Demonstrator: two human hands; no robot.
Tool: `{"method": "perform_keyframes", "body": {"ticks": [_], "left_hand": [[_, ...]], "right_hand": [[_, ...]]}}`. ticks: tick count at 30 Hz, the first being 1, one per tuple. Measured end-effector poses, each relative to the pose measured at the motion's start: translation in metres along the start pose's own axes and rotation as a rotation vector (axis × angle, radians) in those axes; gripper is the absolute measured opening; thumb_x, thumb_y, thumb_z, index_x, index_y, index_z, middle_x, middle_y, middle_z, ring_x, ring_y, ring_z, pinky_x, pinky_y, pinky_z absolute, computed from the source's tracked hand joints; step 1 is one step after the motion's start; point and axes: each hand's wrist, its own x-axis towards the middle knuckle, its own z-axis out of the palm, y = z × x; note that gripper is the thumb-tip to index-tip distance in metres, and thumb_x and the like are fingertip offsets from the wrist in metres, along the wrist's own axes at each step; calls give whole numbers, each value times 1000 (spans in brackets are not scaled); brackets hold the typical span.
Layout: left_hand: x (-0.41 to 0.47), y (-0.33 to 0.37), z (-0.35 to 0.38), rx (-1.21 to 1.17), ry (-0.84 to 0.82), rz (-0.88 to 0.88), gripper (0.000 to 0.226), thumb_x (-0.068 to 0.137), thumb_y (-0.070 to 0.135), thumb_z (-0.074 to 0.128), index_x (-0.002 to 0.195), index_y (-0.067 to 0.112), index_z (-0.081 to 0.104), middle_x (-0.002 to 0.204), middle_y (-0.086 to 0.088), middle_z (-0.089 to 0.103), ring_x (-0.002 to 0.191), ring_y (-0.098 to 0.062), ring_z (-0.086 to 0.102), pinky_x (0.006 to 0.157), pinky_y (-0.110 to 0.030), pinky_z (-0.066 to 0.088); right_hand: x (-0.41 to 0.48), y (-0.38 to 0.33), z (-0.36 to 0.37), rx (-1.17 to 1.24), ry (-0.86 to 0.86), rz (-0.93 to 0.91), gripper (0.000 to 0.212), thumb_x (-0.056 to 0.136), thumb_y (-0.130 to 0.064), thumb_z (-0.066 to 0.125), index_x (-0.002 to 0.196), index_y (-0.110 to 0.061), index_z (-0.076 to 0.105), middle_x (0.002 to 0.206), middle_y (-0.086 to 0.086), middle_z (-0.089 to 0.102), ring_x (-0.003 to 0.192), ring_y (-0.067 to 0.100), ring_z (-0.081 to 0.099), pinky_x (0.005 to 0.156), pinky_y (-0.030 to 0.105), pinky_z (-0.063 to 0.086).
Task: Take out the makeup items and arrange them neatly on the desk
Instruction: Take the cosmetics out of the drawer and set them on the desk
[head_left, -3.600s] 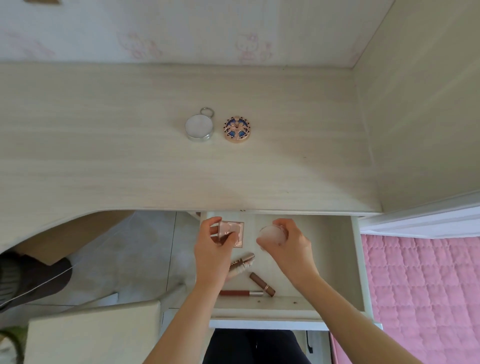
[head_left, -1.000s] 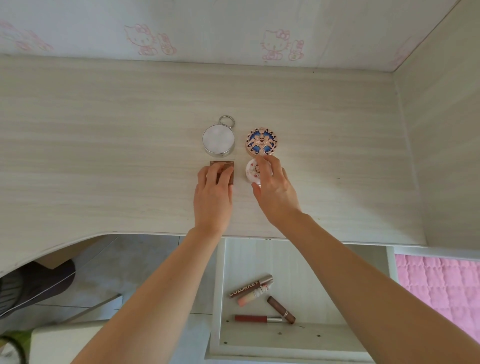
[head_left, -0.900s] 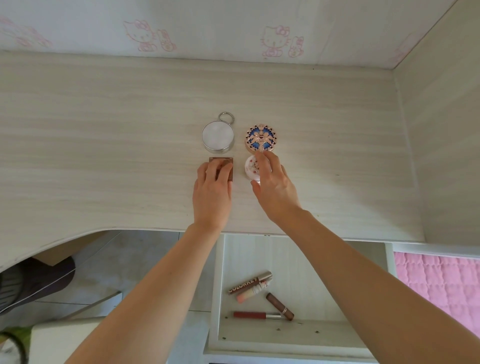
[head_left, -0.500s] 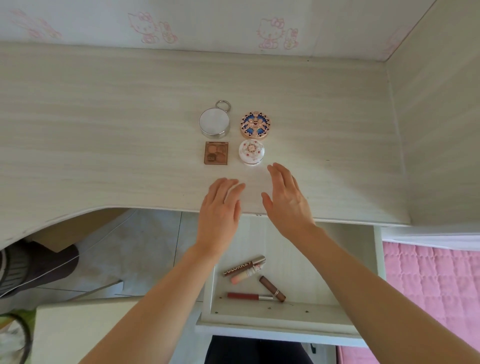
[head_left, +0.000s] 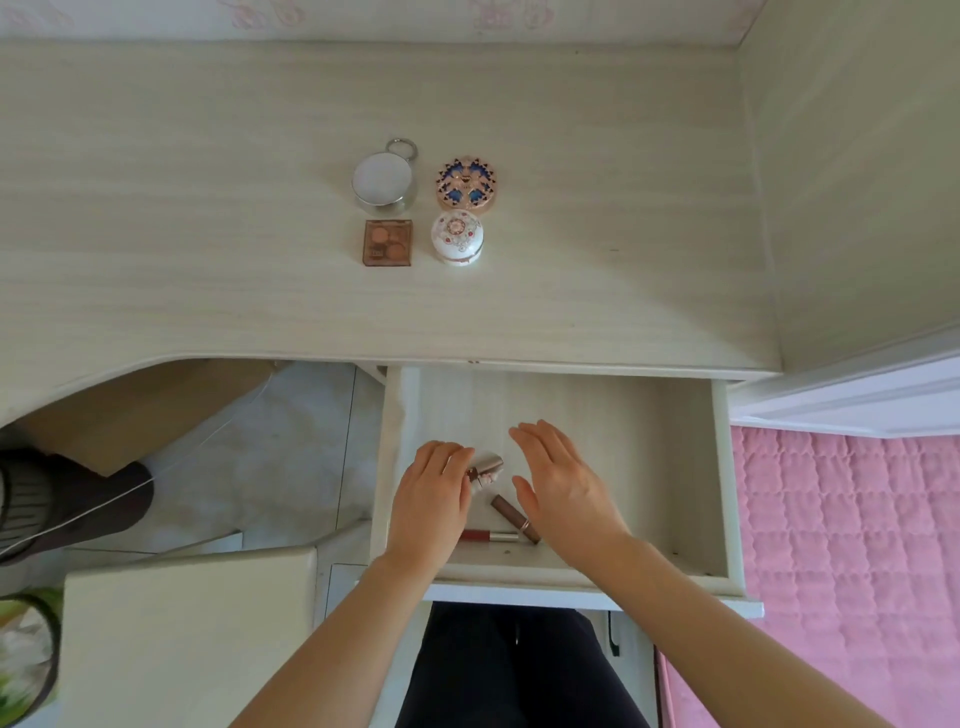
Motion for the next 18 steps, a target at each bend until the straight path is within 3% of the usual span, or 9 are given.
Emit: {"method": "perform_keyframes", "body": {"ticks": [3,6,10,18], "left_hand": [[-5,-5,19,-1,-107,-71,29,84,11,62,112,12,64,109,-1,64,105,-22,58,81,-35,55],[-3,-14,38,-1,-246,-160,36,92,15,55,128,14,54,127,0,54,118,-22,48,87,-33,50],[6,-28,56,-46,-392,-244,46,94,13,50,139,17,41,137,-3,45,123,-24,41,96,-36,45],[24,-42,77,38,-344,-278,29,96,12,46,124,13,53,124,-7,52,115,-25,44,84,-36,47]], "right_hand": [[-8,10,17,12,-90,66,49,78,-11,74,123,-4,57,118,8,62,122,26,54,84,36,57],[-8,20,34,12,-294,168,45,94,-26,54,136,-11,46,130,5,53,130,20,42,100,31,46],[-2,31,59,-55,-593,237,36,97,-32,47,130,-14,47,124,6,54,119,23,47,93,32,46],[6,38,97,-73,-661,304,30,94,-30,53,116,-11,49,114,9,55,107,29,54,82,38,48]]}}
